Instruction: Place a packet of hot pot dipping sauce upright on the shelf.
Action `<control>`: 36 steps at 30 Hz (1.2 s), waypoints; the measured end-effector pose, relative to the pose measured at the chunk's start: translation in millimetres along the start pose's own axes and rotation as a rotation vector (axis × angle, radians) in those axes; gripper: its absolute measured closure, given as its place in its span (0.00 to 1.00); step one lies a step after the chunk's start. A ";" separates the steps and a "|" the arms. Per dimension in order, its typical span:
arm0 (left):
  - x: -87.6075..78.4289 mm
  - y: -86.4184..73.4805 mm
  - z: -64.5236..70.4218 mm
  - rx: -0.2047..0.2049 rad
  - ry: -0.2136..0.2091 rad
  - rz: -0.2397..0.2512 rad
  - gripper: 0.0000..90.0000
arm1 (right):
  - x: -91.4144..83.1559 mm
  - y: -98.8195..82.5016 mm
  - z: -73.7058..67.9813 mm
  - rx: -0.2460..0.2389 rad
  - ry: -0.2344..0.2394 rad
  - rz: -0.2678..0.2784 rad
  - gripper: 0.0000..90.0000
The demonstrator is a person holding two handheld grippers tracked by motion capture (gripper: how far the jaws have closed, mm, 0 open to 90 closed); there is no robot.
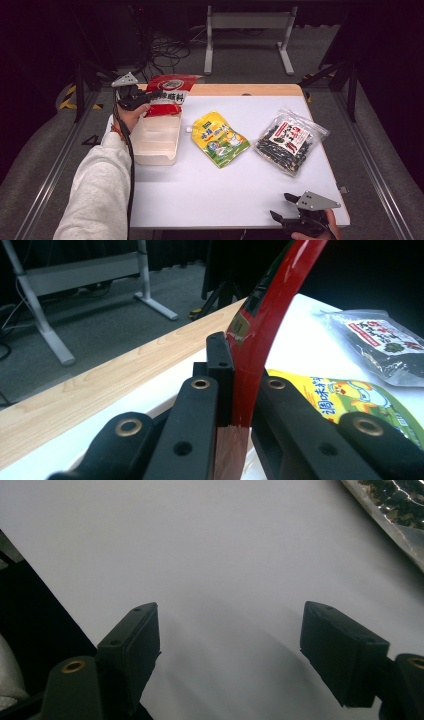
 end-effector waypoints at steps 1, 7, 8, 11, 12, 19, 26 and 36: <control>1.3 -0.9 -0.8 -0.007 0.001 0.001 0.98 | 0.2 0.0 -0.2 0.000 0.001 -0.002 0.27; 4.1 -2.7 0.1 -0.015 0.005 -0.012 0.93 | 0.9 0.1 -0.2 0.003 0.005 -0.001 0.27; 3.8 -2.1 0.1 -0.012 0.004 -0.009 0.92 | 1.2 0.2 -0.3 0.002 0.007 0.000 0.27; 0.1 -0.4 1.3 -0.003 0.020 -0.014 0.91 | 1.7 0.8 -1.2 -0.004 0.010 -0.004 0.27; -1.6 0.1 1.6 0.000 0.030 -0.018 0.92 | 1.8 1.0 -1.3 -0.005 0.011 -0.004 0.27; -12.9 -2.9 -0.4 0.034 0.089 -0.094 0.98 | 2.7 3.2 -1.7 -0.013 0.014 0.001 0.27; -18.3 -16.8 -7.9 -0.001 0.112 -0.128 1.00 | 5.6 4.6 -2.0 -0.017 0.021 -0.003 0.27; -19.8 -22.0 -10.6 -0.009 0.122 -0.135 1.00 | 8.1 6.4 -1.3 -0.020 0.023 -0.006 0.27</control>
Point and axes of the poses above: each handheld gripper's, and its own axes: x roughly forward along the jaws, y roughly out of its top, z roughly to its right, the point moved 3 cm from there along x, roughly forward along the jaws, and after that the axes turned 5 degrees about -x, right-handed, at the moved point
